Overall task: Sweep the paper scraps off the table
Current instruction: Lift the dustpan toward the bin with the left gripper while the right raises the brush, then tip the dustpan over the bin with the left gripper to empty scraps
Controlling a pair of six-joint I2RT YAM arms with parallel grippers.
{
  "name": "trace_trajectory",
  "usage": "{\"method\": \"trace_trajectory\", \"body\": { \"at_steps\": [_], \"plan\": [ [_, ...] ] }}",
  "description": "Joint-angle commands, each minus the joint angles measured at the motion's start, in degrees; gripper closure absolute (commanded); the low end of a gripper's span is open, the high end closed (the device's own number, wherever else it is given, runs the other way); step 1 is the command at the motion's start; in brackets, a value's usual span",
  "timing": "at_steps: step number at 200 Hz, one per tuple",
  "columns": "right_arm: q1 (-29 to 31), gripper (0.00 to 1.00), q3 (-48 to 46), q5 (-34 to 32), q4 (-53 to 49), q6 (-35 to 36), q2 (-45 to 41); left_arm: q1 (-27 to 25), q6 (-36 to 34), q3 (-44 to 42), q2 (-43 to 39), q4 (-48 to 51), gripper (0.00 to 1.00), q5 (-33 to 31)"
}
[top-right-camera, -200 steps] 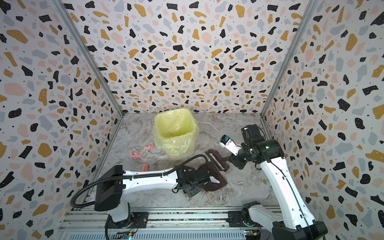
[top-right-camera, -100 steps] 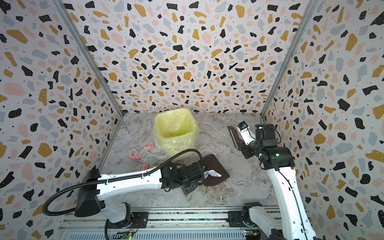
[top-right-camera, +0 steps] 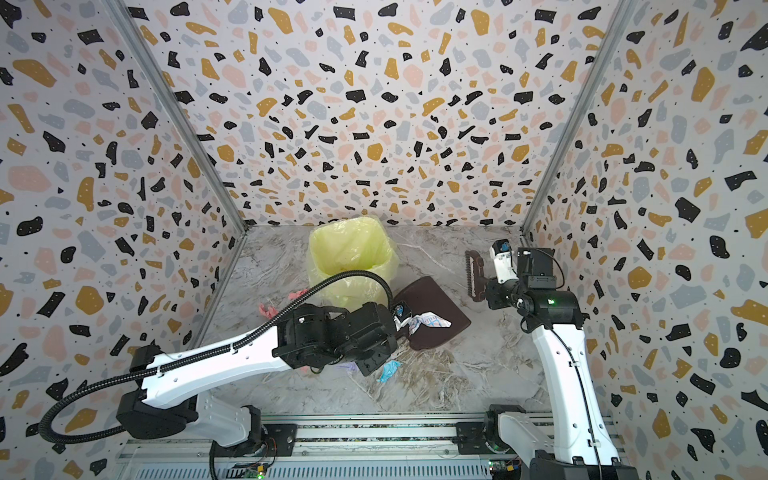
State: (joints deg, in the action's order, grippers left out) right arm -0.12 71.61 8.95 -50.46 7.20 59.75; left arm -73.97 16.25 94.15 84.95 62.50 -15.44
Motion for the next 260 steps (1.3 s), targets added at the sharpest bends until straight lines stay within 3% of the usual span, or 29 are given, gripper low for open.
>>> {"method": "trace_trajectory", "body": {
  "at_steps": [1,56,119,179,225,260],
  "plan": [
    [-0.90,1.00,0.14,3.12,2.73,-3.17,-0.44,-0.16,1.45,6.37,0.02,7.09,1.00,-4.00],
    [-1.55,1.00,-1.01,5.27,3.30,-4.52,-0.06,1.82,1.61,13.67,0.79,14.73,1.00,-9.12],
    [-1.53,1.00,-1.85,10.29,3.80,-4.77,-0.92,15.61,-1.07,13.37,-3.18,14.76,1.00,-10.70],
    [-1.31,1.00,-5.02,10.94,3.11,-7.07,-2.62,29.18,-4.21,12.15,-6.57,13.80,1.00,-11.90],
    [-0.82,1.00,-4.89,4.17,-0.89,-8.79,-4.26,36.46,-6.76,7.59,-8.50,13.09,1.00,-15.08],
    [2.43,1.00,-1.11,-3.35,-4.15,-7.46,-2.10,38.04,-9.19,7.21,-6.56,12.99,1.00,-19.84]
  ]
}}
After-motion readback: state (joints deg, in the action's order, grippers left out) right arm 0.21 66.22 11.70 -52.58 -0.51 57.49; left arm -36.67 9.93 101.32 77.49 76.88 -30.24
